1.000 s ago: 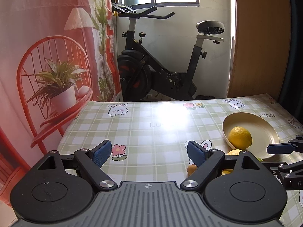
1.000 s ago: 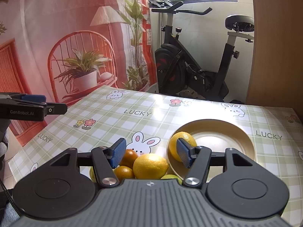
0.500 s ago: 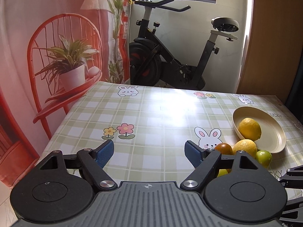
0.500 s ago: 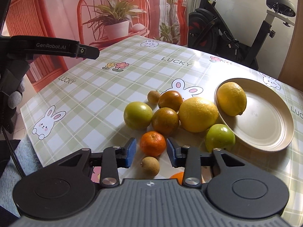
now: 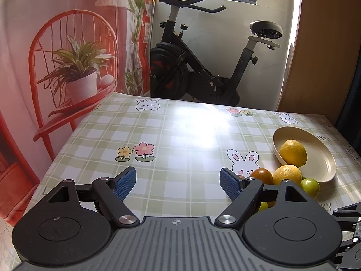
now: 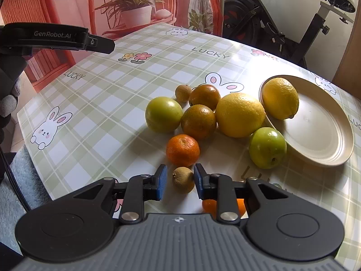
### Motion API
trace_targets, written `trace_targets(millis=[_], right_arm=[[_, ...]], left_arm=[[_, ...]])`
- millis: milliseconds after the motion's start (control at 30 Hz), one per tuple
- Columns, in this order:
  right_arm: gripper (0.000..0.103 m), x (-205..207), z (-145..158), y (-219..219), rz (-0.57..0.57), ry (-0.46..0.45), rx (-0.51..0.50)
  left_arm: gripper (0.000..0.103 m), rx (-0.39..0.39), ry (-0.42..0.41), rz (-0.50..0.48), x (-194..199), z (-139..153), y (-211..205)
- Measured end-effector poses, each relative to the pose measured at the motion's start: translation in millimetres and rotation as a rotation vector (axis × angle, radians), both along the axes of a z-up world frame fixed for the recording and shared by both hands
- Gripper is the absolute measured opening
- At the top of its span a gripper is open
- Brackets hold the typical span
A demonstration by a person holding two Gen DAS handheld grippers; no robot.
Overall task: Organize fruits
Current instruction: 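Move the open right gripper down to the small brown kiwi, then close the right gripper on the kiwi and lift it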
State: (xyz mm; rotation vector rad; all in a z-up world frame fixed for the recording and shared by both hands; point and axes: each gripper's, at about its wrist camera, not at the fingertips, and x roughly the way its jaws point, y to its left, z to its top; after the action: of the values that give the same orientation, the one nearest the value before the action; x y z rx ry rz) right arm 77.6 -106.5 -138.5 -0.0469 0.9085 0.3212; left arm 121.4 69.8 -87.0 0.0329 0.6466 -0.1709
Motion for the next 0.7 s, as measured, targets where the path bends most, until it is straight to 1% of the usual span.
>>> trace_targets(millis=[467, 533, 667, 700], right_arm=[[0.028, -1.1, -7.0, -1.0, -0.011, 0.021, 0.020], [0.027, -1.0, -7.9, -1.6, -0.013, 0.021, 0.025], [0.027, -1.4, -6.0, -3.1, -0.016, 0.008, 0.037], [0.027, -2.0, -3.4, -4.0, -0.015, -0.004, 0.043]], left_arm=[[0.083, 0.003, 0.032, -0.031, 1.1, -6.0, -2.4], [0.083, 0.007, 0.033, -0.034, 1.5, -6.3, -2.5], [0.083, -0.008, 0.030, -0.051, 1.1, -5.0, -1.1], [0.081, -0.012, 0.028, -0.056, 1.1, -4.7, -1.0]])
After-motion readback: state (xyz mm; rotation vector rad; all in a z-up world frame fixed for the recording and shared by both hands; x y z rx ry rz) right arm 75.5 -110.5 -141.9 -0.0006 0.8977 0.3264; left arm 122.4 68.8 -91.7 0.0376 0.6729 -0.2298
